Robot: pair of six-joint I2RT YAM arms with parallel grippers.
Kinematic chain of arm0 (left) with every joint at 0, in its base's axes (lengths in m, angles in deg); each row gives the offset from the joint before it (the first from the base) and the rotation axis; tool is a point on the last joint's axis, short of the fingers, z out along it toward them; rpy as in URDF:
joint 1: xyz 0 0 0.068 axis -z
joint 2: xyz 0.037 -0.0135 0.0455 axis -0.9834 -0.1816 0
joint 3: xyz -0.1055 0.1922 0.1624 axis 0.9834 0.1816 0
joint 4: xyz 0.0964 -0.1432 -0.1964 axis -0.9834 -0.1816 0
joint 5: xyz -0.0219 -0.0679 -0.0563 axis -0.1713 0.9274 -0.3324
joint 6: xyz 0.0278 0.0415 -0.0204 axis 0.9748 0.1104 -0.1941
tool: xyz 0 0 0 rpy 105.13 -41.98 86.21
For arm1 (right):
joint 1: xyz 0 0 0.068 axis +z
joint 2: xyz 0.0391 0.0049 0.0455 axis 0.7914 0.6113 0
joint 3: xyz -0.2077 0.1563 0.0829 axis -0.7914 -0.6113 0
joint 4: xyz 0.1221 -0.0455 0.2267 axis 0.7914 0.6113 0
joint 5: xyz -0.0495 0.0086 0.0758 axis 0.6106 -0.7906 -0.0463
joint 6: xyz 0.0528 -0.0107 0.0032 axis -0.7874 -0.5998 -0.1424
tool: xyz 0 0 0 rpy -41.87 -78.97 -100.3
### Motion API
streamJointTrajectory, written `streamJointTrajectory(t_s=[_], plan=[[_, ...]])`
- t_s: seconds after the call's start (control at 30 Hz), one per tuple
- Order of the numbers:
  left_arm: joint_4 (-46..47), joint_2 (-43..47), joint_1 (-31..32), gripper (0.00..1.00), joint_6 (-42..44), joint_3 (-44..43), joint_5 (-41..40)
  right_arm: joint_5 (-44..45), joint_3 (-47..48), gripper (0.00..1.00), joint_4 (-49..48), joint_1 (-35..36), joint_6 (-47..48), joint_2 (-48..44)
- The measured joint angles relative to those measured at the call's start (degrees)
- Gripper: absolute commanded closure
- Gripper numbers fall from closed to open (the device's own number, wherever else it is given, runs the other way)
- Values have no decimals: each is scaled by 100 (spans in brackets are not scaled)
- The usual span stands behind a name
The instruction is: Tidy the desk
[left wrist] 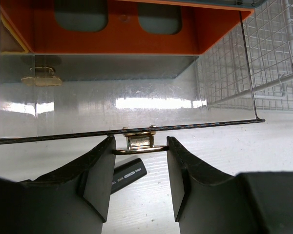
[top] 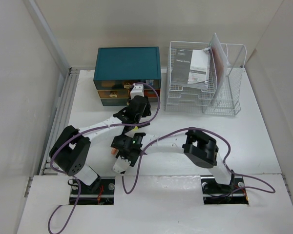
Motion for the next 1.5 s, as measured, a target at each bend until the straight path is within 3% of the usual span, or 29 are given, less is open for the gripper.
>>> streamJointTrajectory(t_s=[0.4,0.8,1.03,1.13,1.5], plan=[[-2,0,0,100,0,0,9,-13,68,45,131,0,901,61],[-22,26,-61,100,-11,0,149,-278,1005,45,1421,-28,1733,555],[-59,59,-96,100,-22,0,225,-345,1167,52,1996,13,1878,649],[-59,59,-92,100,-22,0,212,-372,1110,63,2098,11,1864,627],[-68,59,-57,100,-20,0,149,-612,560,84,1698,-44,1438,271]])
